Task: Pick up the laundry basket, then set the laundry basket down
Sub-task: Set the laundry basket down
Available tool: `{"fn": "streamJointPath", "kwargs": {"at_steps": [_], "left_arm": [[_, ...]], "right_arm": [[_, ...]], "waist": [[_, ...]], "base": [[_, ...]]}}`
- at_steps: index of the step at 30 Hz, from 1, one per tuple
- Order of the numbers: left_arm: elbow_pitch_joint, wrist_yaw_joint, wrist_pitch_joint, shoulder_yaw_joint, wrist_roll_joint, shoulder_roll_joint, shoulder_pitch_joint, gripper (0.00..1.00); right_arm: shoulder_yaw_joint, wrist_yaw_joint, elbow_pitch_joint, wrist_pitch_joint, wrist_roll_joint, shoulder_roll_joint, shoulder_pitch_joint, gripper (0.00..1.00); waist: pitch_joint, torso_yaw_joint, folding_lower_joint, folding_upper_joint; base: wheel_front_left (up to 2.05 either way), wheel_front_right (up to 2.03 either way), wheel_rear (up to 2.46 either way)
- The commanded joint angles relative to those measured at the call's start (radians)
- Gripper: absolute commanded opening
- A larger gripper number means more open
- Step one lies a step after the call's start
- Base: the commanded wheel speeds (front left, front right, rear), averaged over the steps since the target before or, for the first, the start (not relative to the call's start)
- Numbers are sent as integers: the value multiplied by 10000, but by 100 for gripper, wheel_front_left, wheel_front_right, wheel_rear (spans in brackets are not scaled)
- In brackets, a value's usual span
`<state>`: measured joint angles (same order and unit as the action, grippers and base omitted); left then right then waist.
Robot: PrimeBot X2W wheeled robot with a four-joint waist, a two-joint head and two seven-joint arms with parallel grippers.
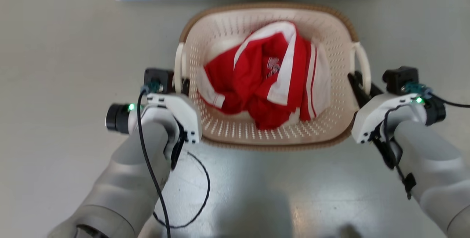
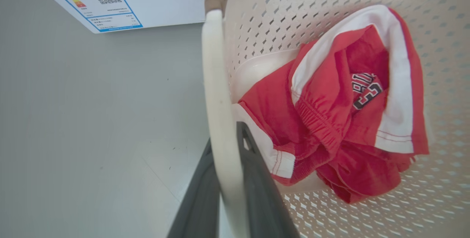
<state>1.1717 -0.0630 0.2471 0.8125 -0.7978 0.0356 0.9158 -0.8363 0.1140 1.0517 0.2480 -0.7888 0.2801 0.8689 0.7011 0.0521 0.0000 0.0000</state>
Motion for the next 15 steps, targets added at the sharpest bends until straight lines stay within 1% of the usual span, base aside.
{"fn": "streamJointPath", "kwargs": {"at_steps": [1, 5, 9, 13, 15], "left_arm": [[-373, -144, 144, -268, 271, 338, 322, 0], [-731, -259, 145, -521, 656, 427, 324, 0], [-871, -268, 146, -781, 919, 414, 348, 0], [-883, -232, 146, -980, 1135, 369, 389, 0], [-873, -220, 146, -1022, 1182, 356, 407, 0]], "right_arm": [[84, 167, -344, 136, 447, -23, -154, 0], [937, 167, -791, 136, 1181, 51, -280, 0], [1715, 167, -1180, 137, 1905, 112, -462, 0], [2248, 167, -1261, 137, 2425, 79, -562, 0], [2344, 167, -1271, 137, 2527, 53, -573, 0]], "waist": [[429, 56, 0, 0], [827, 81, 0, 0], [1159, 120, 0, 0], [1398, 163, 0, 0], [1441, 171, 0, 0]], "base": [[0, 0, 0], [0, 0, 0], [0, 0, 0], [0, 0, 0], [0, 0, 0]]}}
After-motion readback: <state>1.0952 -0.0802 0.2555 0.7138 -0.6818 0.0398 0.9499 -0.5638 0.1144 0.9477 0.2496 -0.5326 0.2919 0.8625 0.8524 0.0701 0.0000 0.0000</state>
